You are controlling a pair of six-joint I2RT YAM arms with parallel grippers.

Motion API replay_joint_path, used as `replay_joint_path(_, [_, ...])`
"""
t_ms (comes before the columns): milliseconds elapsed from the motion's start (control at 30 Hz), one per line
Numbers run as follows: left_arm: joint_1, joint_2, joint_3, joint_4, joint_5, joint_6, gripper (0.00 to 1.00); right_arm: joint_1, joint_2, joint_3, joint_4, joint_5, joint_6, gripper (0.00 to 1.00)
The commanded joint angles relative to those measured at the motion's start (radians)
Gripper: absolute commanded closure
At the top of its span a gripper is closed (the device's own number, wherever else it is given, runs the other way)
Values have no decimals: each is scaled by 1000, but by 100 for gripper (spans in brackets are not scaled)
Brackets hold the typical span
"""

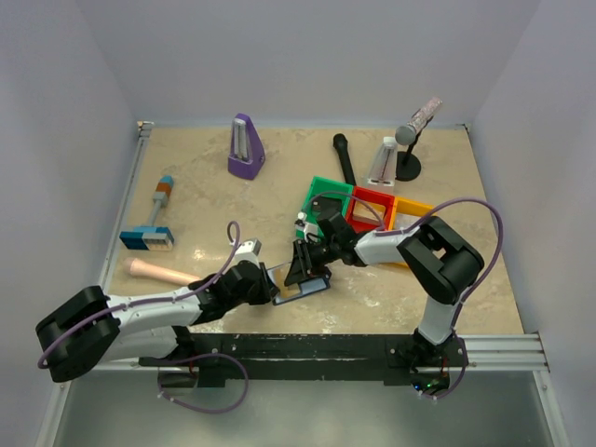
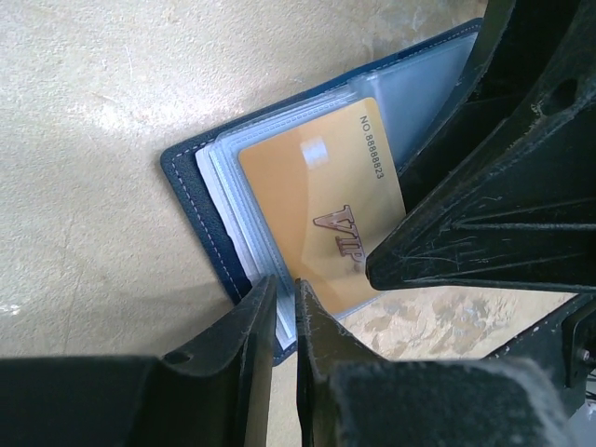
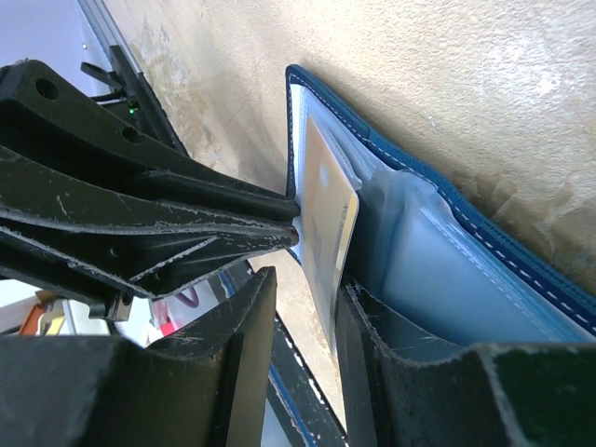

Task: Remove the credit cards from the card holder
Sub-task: Remove the credit card from the card holder.

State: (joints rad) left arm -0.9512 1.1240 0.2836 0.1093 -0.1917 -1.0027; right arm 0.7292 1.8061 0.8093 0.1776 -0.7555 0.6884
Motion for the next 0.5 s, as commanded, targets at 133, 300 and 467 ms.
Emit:
replay_joint_path(133, [0,-4,-14,-29,-40,-20,89,1,-60,22,-12,-22,-24,64])
replay_joint_path(300, [0,8,-7,-56,-49,-37,100,-4,-76,11,-12,-22,-24,64])
replay_joint_path(467, [0,10,-11,-54,-51,-40,100,-11,-93,1,-12,-19,-24,64])
